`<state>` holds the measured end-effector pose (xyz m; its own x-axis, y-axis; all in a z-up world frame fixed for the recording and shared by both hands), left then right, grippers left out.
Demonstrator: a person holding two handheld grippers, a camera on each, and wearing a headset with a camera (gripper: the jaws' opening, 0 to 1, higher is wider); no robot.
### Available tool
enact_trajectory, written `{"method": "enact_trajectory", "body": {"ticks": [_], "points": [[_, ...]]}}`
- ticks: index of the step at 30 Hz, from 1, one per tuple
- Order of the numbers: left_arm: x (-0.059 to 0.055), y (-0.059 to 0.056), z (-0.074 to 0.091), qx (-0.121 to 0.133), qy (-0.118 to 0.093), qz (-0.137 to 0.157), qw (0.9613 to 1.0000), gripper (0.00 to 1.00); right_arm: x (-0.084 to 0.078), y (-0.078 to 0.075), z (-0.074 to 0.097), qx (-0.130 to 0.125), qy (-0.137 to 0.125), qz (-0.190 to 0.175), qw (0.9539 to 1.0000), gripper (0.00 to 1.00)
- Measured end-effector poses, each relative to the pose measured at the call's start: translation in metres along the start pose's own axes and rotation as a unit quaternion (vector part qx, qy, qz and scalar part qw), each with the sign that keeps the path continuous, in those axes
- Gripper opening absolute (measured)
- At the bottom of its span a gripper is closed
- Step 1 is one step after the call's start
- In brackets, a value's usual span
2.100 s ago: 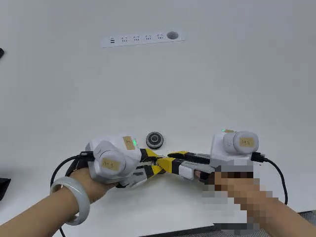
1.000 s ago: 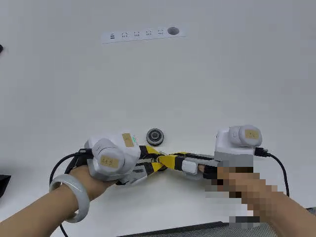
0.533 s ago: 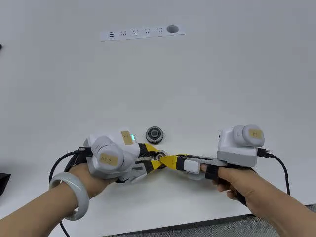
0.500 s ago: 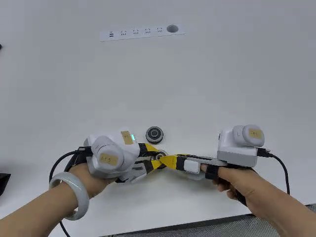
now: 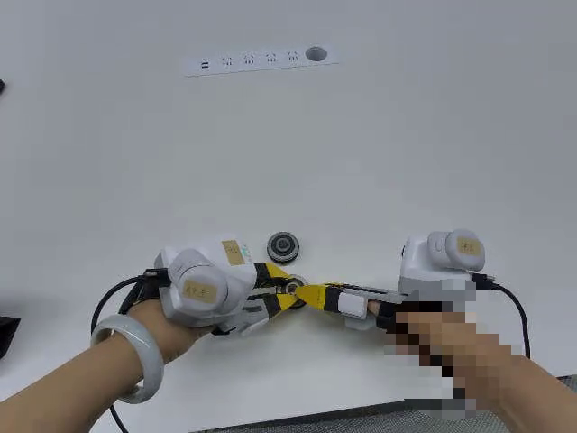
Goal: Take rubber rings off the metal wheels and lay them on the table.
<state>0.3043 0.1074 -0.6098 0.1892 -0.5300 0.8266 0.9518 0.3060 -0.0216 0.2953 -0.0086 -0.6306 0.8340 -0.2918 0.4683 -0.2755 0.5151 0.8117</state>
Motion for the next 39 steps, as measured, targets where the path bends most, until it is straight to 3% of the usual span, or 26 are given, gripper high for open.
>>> {"method": "enact_trajectory", "body": {"ticks": [7,19,39], "points": [[0.0,0.0,0.0,0.0,-0.001,0.001,1.0,0.13,0.004,0.0,0.005,-0.002,-0.006,0.006,1.0,0.11],[0.0,0.0,0.0,0.0,0.0,0.0,1.0,0.13,0.004,-0.006,0.003,-0.02,0.0,0.027,0.9994,0.03],[0.0,0.0,0.0,0.0,0.003,-0.001,1.0,0.13,0.004,0.006,0.002,-0.012,0.001,0.04,0.9991,0.02]]}}
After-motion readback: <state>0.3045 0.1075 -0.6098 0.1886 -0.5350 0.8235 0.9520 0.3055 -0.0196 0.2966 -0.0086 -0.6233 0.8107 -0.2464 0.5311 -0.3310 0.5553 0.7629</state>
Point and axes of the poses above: the centre of the closed fingertips' face, and the gripper's own axes: z roughly backward along the fingers, y roughly to its left, x roughly out of its top, the point moved 7 cm from there along z, roughly backward along the fingers, and after that the axes turned 6 degrees about -y, right-handed, at the moved point
